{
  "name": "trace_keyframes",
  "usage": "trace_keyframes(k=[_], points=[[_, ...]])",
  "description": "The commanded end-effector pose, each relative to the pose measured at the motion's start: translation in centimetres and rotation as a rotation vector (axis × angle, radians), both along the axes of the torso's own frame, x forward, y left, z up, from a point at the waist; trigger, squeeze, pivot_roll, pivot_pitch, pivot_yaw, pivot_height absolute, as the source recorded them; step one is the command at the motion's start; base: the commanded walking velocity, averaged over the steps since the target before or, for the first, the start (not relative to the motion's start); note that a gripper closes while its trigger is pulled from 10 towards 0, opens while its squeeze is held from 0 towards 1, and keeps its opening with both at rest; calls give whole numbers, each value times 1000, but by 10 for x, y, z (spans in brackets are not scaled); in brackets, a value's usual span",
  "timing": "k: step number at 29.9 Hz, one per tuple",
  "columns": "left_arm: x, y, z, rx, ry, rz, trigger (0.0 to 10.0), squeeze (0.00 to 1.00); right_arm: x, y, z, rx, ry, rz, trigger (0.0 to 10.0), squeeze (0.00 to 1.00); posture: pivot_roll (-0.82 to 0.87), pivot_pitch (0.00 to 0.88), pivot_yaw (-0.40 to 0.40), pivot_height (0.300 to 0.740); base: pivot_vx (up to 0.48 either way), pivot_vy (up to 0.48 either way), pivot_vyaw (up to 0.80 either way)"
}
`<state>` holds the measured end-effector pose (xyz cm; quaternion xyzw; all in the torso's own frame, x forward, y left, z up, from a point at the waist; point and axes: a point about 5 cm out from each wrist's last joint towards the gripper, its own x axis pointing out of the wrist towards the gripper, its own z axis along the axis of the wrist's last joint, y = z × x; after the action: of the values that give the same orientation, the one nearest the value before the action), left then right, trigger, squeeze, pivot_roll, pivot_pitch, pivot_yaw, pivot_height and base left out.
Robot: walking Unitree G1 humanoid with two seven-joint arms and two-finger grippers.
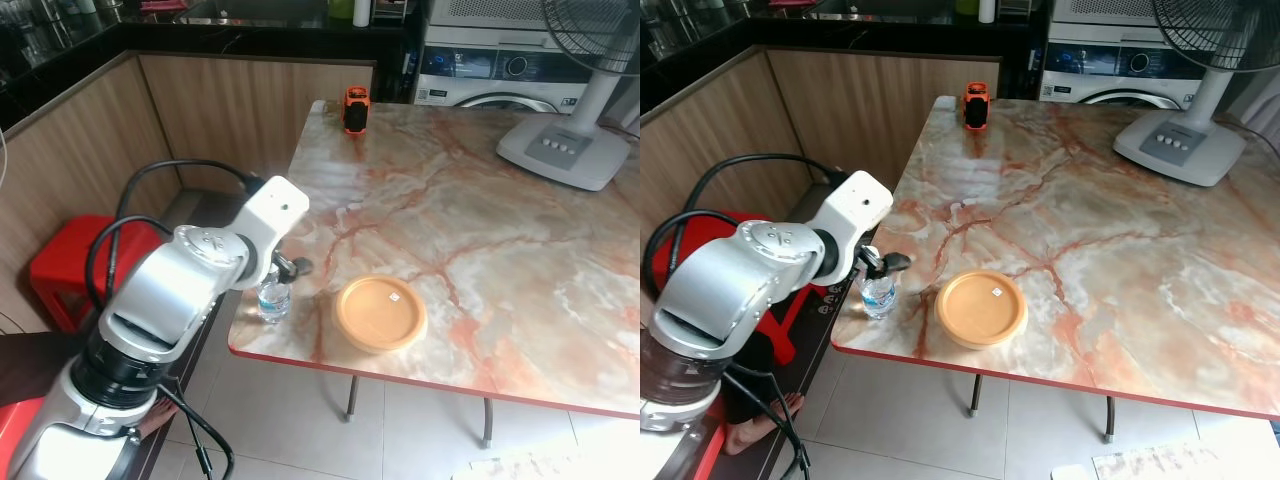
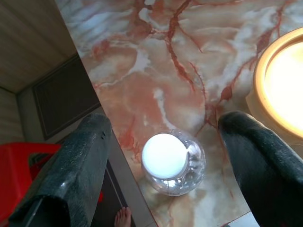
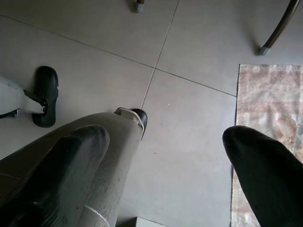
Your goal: Restocking fridge
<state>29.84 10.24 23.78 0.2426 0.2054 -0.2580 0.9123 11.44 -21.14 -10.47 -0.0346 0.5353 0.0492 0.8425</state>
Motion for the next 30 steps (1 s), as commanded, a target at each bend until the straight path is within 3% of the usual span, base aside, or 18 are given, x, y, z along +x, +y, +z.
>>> trace_keyframes(k=[1, 14, 24, 26, 28, 29, 30], points=[[2, 4, 3, 1, -14, 20, 10000, 0, -2, 0, -1, 4, 13, -2, 10000, 0, 78, 0, 7, 740, 0, 0, 0], [5, 10, -16, -30, 49, 45, 10000, 0, 0, -1, 0, 1, 8, 10, 10000, 0, 77, 0, -4, 740, 0, 0, 0], [5, 11, -18, -31, 48, 44, 10000, 0, 0, -1, 0, -3, 10, 28, 10000, 0, 77, 0, -6, 740, 0, 0, 0], [6, 10, -18, -32, 46, 43, 3961, 0, 1, -1, 0, -1, 9, 26, 10000, 0, 74, 0, -6, 740, 0, 0, 0], [6, 10, -19, -32, 46, 42, 3961, 0, 1, -1, 0, 0, 9, 25, 10000, 0, 74, 0, -6, 740, 0, 0, 0], [6, 10, -19, -33, 45, 42, 2784, 0, 1, -1, 0, 0, 9, 28, 10000, 0, 74, 0, -6, 740, 0, 0, 0], [6, 10, -19, -33, 45, 42, 2784, 0, 1, -1, 0, 0, 9, 28, 10000, 0, 74, 0, -6, 740, 0, 0, 0]])
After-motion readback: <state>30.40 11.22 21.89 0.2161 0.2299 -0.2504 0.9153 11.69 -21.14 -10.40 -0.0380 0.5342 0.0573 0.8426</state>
